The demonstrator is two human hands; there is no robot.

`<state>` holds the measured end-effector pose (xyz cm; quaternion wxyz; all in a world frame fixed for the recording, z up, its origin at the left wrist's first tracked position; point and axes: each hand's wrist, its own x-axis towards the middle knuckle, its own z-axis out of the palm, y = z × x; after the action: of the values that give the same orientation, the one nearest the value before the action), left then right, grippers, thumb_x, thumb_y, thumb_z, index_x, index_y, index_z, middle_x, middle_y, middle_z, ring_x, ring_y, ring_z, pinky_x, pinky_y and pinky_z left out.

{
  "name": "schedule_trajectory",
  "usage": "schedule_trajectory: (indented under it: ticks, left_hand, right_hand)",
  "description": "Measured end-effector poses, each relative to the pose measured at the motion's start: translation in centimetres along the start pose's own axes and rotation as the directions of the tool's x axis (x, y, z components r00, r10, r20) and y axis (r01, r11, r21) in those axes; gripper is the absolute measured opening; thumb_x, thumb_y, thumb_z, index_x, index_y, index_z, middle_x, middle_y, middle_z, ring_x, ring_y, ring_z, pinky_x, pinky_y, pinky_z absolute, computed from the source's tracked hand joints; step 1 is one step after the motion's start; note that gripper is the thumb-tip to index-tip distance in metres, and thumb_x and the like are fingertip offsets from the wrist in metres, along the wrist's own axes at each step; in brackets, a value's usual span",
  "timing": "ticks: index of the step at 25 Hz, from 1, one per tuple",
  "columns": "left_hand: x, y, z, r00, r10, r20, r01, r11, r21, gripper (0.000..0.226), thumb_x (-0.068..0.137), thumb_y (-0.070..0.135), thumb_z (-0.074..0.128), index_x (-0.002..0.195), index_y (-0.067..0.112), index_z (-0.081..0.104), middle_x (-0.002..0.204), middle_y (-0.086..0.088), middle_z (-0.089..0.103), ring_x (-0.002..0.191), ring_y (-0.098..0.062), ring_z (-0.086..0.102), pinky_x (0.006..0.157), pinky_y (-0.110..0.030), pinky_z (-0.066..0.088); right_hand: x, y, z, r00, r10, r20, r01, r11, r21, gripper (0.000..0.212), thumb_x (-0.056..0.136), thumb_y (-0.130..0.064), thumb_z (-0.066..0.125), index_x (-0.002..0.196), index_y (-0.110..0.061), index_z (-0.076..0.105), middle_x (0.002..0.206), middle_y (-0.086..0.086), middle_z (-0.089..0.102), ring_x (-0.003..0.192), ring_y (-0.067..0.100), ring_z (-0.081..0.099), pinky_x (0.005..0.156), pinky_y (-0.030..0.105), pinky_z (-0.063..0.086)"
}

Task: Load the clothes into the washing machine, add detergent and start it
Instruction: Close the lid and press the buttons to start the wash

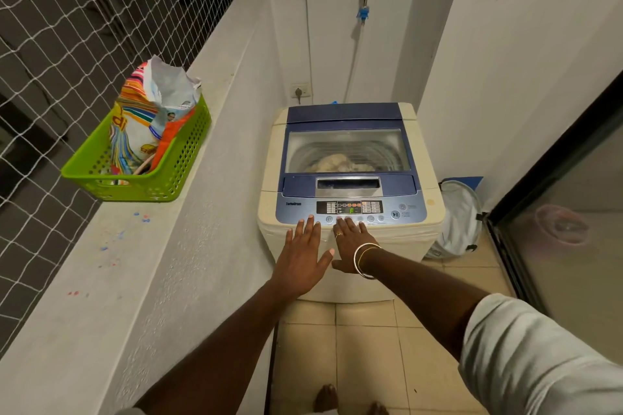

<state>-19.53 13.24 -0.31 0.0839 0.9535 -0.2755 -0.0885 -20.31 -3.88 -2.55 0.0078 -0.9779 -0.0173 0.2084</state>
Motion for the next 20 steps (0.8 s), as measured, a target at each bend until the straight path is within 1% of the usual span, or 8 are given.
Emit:
schedule_trajectory:
  ticks: [3, 5, 9, 11, 13, 16, 18, 20]
  left_hand:
    - [0.4, -0.3, 0.2, 1.0, -0.003, 0.014, 0.003, 1.0, -0.005, 0.073, 0.101, 0.06, 0.023, 0.16, 0.021, 0.003, 0.167, -0.001, -0.008, 0.155, -0.024, -0.007, 0.118, -0.038, -0.009]
    - [0.8, -0.6, 0.5, 1.0, -0.004, 0.008, 0.004, 1.0, -0.006, 0.074, 0.101, 0.061, 0.023, 0.16, 0.02, 0.004, 0.168, -0.002, -0.007, 0.155, -0.024, -0.006, 0.119, -0.039, -0.008]
    - [1.5, -1.0, 1.1, 0.999, -0.023, 0.032, 0.023, 1.0, -0.004, 0.074, 0.101, 0.061, 0.023, 0.16, 0.02, 0.004, 0.168, -0.002, -0.007, 0.155, -0.025, -0.006, 0.117, -0.038, -0.011]
    - [1.6, -0.8, 1.4, 0.999, -0.02, 0.048, 0.02, 1.0, -0.003, 0.074, 0.1, 0.061, 0.023, 0.16, 0.02, 0.004, 0.168, -0.002, -0.007, 0.155, -0.025, -0.006, 0.117, -0.038, -0.011]
    - [1.5, -0.5, 1.4, 0.999, -0.011, 0.047, 0.011, 1.0, -0.001, 0.074, 0.101, 0.06, 0.023, 0.16, 0.02, 0.005, 0.168, -0.003, -0.005, 0.155, -0.025, -0.005, 0.118, -0.039, -0.01]
    - [1.2, -0.3, 1.3, 0.999, 0.003, 0.037, -0.002, 1.0, -0.012, 0.074, 0.101, 0.061, 0.023, 0.16, 0.019, 0.006, 0.168, -0.003, -0.003, 0.155, -0.025, -0.004, 0.118, -0.039, -0.009]
    - [1.2, -0.2, 1.1, 0.999, 0.005, 0.035, -0.004, 1.0, -0.025, 0.074, 0.101, 0.06, 0.022, 0.16, 0.019, 0.005, 0.168, -0.003, -0.004, 0.155, -0.024, -0.004, 0.117, -0.038, -0.009]
    - [1.1, 0.0, 0.9, 1.0, 0.011, 0.029, -0.01, 0.999, -0.033, 0.072, 0.102, 0.059, 0.021, 0.16, 0.019, 0.005, 0.168, -0.003, -0.004, 0.155, -0.024, -0.004, 0.118, -0.037, -0.008]
  right_hand:
    - [0.5, 0.2, 0.3, 1.0, 0.016, 0.022, -0.016, 0.999, -0.03, 0.101, 0.088, -0.06, 0.056, 0.156, -0.004, 0.006, 0.165, 0.016, -0.005, 0.152, 0.035, -0.004, 0.123, 0.052, 0.005]
    - [0.8, 0.3, 0.3, 1.0, 0.005, 0.006, -0.005, 0.995, -0.095, 0.097, 0.089, -0.059, 0.055, 0.156, -0.004, 0.01, 0.165, 0.017, -0.001, 0.152, 0.036, -0.001, 0.123, 0.053, 0.005]
    - [1.7, 0.6, -0.9, 0.998, -0.058, -0.026, 0.051, 0.977, -0.208, 0.082, 0.089, -0.048, 0.054, 0.152, -0.003, 0.026, 0.159, 0.021, 0.023, 0.149, 0.037, 0.015, 0.122, 0.051, 0.013]
    - [2.1, 0.5, -1.8, 0.998, -0.064, -0.007, 0.061, 0.974, -0.218, 0.078, 0.088, -0.045, 0.057, 0.149, -0.004, 0.032, 0.153, 0.02, 0.035, 0.145, 0.037, 0.024, 0.12, 0.05, 0.019]
    - [2.4, 0.2, -2.8, 0.998, -0.062, 0.029, 0.067, 0.972, -0.224, 0.076, 0.089, -0.047, 0.056, 0.148, -0.005, 0.033, 0.15, 0.02, 0.04, 0.142, 0.037, 0.03, 0.119, 0.05, 0.021]
    - [2.0, -0.2, -3.1, 0.996, -0.061, 0.069, 0.073, 0.979, -0.191, 0.079, 0.09, -0.053, 0.051, 0.151, -0.007, 0.029, 0.155, 0.022, 0.032, 0.147, 0.038, 0.022, 0.12, 0.055, 0.014]
    - [1.1, -0.2, -2.5, 0.997, -0.081, -0.017, 0.078, 0.989, -0.125, 0.077, 0.091, -0.053, 0.047, 0.151, -0.008, 0.029, 0.158, 0.018, 0.03, 0.149, 0.035, 0.019, 0.122, 0.055, 0.009]
    - [-0.1, 0.0, -1.4, 0.992, -0.051, -0.115, 0.05, 0.999, -0.011, 0.077, 0.094, -0.053, 0.043, 0.154, -0.008, 0.025, 0.162, 0.014, 0.022, 0.151, 0.033, 0.013, 0.123, 0.053, 0.005]
